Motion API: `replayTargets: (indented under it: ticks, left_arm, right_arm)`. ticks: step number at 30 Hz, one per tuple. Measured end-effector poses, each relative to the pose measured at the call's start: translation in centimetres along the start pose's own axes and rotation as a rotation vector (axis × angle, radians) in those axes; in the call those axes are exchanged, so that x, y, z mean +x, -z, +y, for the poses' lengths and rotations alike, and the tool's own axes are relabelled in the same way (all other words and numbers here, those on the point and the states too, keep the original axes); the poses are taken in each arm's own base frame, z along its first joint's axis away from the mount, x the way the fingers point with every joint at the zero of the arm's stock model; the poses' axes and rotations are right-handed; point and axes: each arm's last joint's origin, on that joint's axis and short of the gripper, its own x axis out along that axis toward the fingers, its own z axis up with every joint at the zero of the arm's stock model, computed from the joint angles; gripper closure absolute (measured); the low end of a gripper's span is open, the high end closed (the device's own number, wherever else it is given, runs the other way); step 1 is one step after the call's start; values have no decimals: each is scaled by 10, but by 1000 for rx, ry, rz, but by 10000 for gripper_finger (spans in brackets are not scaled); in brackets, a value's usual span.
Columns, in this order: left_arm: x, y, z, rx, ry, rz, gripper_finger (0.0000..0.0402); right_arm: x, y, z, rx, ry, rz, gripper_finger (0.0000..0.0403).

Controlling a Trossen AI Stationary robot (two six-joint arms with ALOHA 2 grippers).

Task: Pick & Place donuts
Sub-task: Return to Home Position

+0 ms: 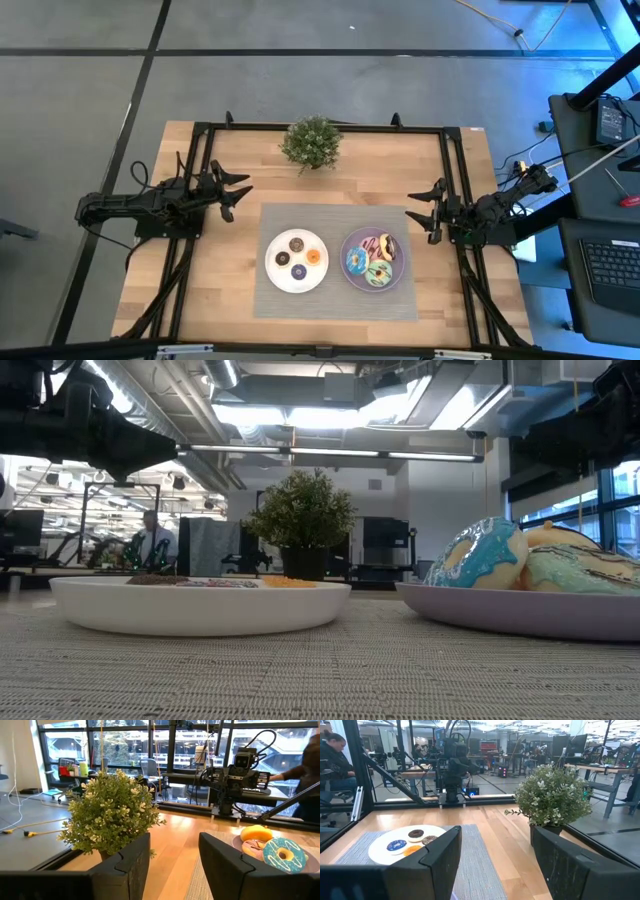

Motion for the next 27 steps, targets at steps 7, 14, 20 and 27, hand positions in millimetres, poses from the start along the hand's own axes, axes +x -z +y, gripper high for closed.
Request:
replayTargets:
  ticks: [7, 14, 20, 27]
  left_arm:
    - [0, 0, 0, 0, 0, 0, 238]
    - [0, 0, 0, 0, 0, 0, 241]
    - [0, 0, 0, 0, 0, 0, 236]
    - [0, 0, 0, 0, 0, 0, 239]
  right_arm:
    - [0, 0, 0, 0, 0, 0, 160]
    - [0, 0, 0, -1, 0, 0, 160]
    - [0, 0, 0, -1, 0, 0, 160]
    - [0, 0, 0, -1, 0, 0, 160]
